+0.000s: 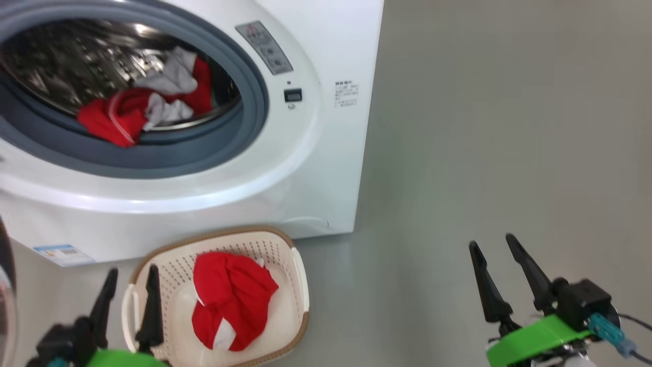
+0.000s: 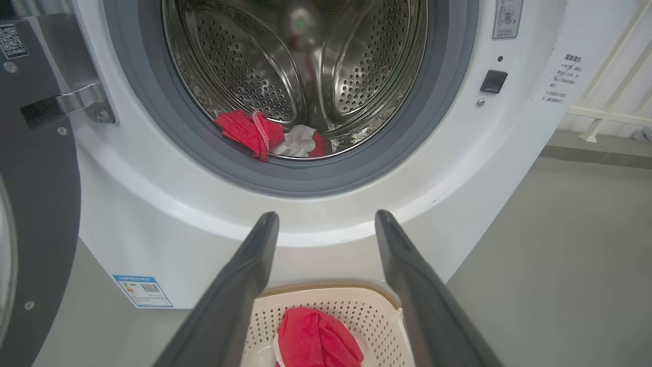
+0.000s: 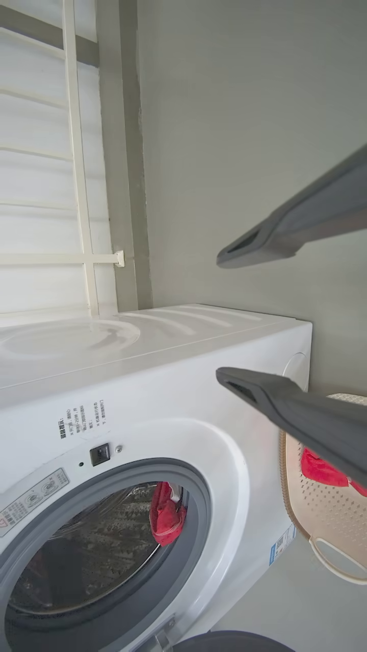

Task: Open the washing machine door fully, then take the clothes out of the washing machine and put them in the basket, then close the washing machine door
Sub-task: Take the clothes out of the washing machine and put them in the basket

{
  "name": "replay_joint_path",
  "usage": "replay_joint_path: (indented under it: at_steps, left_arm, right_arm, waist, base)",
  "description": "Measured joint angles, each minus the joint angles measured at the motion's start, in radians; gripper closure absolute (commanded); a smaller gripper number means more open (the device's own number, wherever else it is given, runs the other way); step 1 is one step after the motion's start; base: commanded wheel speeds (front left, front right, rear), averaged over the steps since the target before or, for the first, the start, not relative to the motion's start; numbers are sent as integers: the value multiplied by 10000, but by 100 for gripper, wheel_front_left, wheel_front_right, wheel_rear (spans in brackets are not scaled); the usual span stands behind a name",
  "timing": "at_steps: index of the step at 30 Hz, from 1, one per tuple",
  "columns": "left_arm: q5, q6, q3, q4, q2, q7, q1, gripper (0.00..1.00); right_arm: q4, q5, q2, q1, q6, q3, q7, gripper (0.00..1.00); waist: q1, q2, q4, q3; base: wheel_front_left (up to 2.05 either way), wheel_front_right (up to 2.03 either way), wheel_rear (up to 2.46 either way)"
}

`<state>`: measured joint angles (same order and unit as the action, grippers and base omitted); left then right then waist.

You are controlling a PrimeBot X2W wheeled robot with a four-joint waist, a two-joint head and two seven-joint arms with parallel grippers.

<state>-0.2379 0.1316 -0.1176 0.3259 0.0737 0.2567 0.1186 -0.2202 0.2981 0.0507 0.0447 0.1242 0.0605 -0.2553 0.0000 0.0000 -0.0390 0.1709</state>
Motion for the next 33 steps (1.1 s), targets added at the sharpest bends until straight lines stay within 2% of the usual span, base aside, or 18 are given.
replay_joint_path:
  at_steps: [13, 28, 33]
  left_arm:
    - [276, 0, -163, -1200, -253, 0, -1848, 0]
    - [349, 0, -182, -1342, -288, 0, -1917, 0]
    - [539, 0, -21, -1212, -299, 0, -1439, 0]
  right_arm:
    - [161, 96, 17, -1094, 0, -441, 0, 0]
    - [188, 94, 6, -1075, 0, -472, 0, 0]
    - [192, 94, -2, -1048, 0, -454, 0, 0]
  waist:
    - [0, 0, 257, -878]
    - [0, 0, 304, -654]
    - [0, 0, 325, -478]
  base:
    - [0, 0, 0]
    - [0, 0, 0]
    - [0, 0, 0]
